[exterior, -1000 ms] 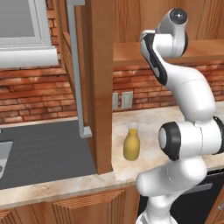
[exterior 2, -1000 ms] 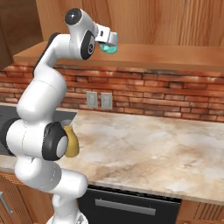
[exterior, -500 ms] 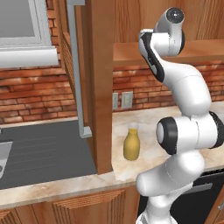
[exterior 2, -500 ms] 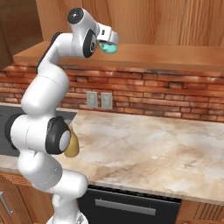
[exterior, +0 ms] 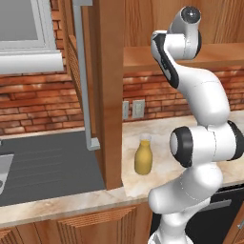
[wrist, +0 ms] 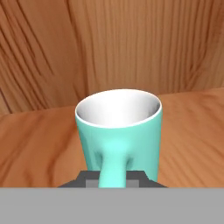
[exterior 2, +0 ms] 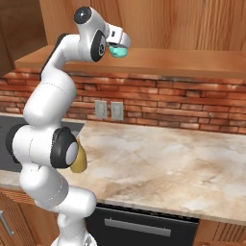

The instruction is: There is a tray on the dining counter. Grab the cup, mug, and pitcher and place them on the tray. The pitcher may be placed next to the tray if it cannot fit the tray.

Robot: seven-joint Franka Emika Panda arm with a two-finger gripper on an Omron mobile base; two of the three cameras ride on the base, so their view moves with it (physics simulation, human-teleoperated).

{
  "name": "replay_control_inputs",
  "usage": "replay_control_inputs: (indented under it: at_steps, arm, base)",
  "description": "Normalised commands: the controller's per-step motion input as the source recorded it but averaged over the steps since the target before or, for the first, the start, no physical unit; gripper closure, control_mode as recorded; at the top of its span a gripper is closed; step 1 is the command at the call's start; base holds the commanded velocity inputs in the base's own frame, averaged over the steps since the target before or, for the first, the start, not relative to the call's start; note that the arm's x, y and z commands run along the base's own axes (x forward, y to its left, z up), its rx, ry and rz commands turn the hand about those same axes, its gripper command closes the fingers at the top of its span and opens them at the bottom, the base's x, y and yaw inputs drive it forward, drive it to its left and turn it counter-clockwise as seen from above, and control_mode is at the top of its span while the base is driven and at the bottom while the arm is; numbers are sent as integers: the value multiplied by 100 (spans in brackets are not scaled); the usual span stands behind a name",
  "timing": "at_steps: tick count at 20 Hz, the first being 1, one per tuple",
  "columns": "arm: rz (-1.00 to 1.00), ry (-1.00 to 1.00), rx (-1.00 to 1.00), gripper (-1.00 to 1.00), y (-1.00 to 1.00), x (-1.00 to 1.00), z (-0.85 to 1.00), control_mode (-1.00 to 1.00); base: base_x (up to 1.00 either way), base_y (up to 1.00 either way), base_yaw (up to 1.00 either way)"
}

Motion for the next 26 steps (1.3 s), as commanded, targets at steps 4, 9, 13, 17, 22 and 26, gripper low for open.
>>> replay_control_inputs:
  at_steps: [4, 9, 13, 17, 22, 26]
  arm:
    - [0, 0, 0, 100, 0, 0, 0, -100]
    - [0, 0, 0, 100, 0, 0, 0, -100]
    - [0, 0, 0, 100, -9, -21, -6, -100]
    - [0, 0, 0, 100, -16, -41, -5, -100]
    - [0, -2, 0, 100, -17, -60, -5, -100]
    - [0, 0, 0, 100, -7, -74, 0, -100]
  base:
    - [0, 0, 0]
    - [0, 0, 0]
    - [0, 0, 0]
    - [0, 0, 0]
    - [0, 0, 0]
    - [0, 0, 0]
